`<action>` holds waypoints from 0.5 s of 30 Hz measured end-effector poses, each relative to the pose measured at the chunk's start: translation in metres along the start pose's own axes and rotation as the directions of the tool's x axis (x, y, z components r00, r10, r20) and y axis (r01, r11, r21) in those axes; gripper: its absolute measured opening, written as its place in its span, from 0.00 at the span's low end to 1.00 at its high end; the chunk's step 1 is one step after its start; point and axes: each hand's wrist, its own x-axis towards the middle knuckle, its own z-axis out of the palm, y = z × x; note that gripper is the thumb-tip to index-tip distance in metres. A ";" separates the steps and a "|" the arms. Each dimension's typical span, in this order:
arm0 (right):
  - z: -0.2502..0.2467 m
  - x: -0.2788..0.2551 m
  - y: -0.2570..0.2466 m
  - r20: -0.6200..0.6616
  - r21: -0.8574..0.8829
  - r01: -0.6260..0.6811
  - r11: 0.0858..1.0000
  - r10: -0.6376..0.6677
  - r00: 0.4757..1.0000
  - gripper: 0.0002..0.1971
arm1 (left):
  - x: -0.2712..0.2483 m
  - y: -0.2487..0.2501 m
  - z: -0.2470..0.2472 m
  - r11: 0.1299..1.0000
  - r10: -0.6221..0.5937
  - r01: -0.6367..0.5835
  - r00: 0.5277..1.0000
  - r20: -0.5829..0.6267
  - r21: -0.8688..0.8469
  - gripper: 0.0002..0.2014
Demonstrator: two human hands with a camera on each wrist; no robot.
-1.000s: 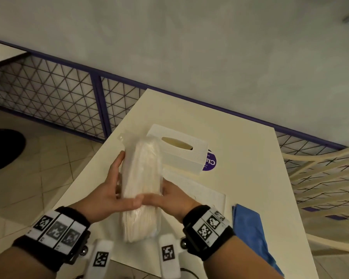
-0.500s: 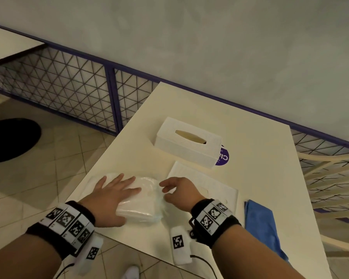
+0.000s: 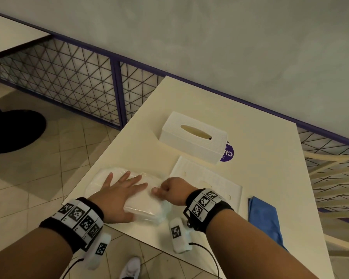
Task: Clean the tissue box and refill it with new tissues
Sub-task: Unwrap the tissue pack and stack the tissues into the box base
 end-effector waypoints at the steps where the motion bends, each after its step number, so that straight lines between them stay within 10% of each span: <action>1: 0.000 -0.003 0.006 0.036 -0.015 -0.046 0.999 0.047 0.998 0.25 | 0.000 -0.001 0.001 1.000 0.002 -0.002 1.000 -0.007 -0.012 0.46; 5: 0.003 -0.011 0.024 0.083 -0.193 -0.176 0.965 0.195 0.977 0.16 | -0.002 -0.003 0.004 0.996 0.018 -0.023 0.998 -0.061 -0.084 0.47; 15: -0.001 -0.001 0.020 -0.247 0.300 -0.052 0.952 0.130 0.960 0.19 | -0.010 -0.009 0.012 0.972 0.053 -0.098 0.977 -0.206 -0.213 0.39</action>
